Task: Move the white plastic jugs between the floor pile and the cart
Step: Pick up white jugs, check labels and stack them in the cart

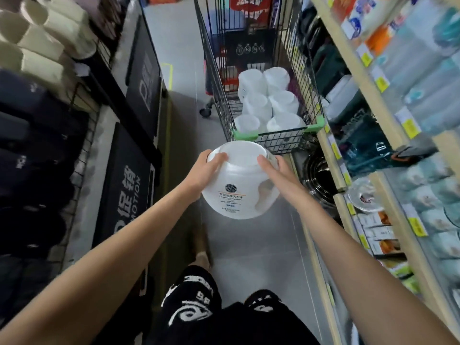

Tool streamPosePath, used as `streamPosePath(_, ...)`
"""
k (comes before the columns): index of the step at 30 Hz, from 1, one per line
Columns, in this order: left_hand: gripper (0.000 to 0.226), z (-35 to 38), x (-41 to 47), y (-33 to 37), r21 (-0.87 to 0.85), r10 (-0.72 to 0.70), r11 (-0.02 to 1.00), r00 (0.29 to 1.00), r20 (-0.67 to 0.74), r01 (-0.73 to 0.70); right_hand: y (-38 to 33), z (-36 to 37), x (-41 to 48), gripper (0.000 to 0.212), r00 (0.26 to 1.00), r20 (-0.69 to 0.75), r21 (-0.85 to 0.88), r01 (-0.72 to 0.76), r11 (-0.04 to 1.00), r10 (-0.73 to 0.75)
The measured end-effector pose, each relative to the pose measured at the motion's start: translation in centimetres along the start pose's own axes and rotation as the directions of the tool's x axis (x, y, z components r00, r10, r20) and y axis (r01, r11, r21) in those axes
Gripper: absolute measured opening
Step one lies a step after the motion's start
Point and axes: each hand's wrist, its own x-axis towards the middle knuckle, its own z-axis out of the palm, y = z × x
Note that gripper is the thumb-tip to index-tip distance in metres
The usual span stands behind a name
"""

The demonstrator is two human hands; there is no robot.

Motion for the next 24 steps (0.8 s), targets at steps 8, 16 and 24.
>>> streamPosePath(8,0.06,-8.2,10.8,7.2,0.073,0.079,0.994,0.994,0.072,-0.084,-8.8,3.3,9.2,0.106,0.995,-0.062,0.121,-0.065,0.991,0.073)
streamPosePath(16,0.057,-10.3,20.5,14.1,0.151,0.175,0.968,0.97,0.169,-0.201,-12.9,3.0,17.2,0.052,0.961,-0.236,0.371,-0.051,0.927,0.147)
streamPosePath(24,0.062,-8.6,34.6,21.0,0.3,0.233,0.899,0.928,0.291,-0.32,-15.0,-0.1,29.2,0.063,0.919,-0.346,0.424,-0.028,0.905,0.19)
